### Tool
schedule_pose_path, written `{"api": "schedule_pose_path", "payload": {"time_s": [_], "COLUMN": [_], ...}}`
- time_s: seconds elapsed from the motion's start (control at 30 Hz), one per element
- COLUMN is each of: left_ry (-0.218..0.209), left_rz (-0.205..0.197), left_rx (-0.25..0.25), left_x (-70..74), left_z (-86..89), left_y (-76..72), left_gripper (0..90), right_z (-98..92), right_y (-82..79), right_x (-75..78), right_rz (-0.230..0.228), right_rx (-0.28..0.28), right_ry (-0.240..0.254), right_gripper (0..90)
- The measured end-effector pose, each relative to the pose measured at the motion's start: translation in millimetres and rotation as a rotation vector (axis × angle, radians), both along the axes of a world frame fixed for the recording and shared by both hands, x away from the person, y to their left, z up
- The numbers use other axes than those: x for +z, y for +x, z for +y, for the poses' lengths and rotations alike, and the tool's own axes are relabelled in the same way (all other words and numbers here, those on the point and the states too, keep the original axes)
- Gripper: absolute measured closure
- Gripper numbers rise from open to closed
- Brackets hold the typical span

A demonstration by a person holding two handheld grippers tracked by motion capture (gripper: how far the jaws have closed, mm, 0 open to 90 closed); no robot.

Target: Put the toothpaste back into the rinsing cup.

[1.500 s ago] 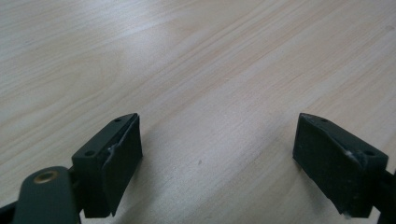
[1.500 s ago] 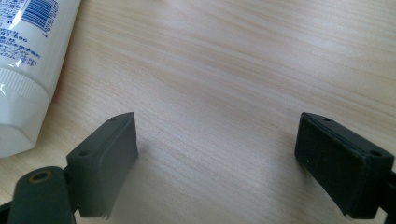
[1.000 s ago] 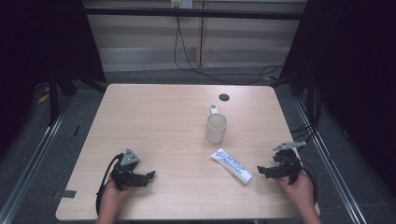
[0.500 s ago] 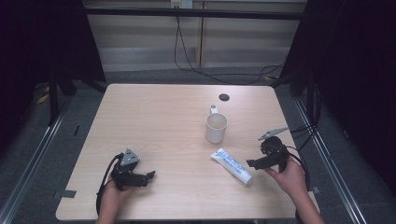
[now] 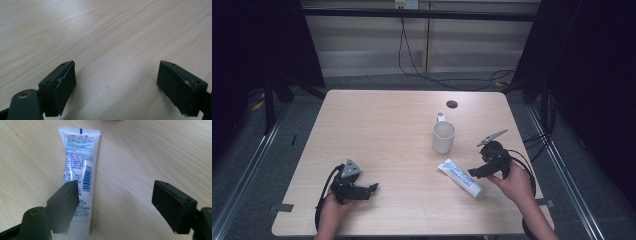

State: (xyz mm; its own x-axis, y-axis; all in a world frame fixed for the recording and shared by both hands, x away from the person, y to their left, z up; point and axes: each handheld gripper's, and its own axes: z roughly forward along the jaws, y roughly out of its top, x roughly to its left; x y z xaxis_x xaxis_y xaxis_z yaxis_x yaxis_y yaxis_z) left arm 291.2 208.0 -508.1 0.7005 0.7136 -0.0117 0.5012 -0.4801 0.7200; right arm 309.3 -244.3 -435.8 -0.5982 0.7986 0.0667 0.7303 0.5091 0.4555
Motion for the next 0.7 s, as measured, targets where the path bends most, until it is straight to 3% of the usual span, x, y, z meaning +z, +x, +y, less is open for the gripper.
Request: {"api": "schedule_pose_path", "payload": {"time_s": [0.7], "left_ry": [0.004], "left_rz": [-0.003], "left_rx": [0.000], "left_x": [0.1], "left_z": [0.1], "left_y": [0.0], "left_gripper": [15.5], "right_z": [46.1], "right_y": [16.7], "right_x": [0.0], "right_rz": [0.042], "right_rx": [0.083], "right_ry": [-0.036], "right_gripper": [24.3]}}
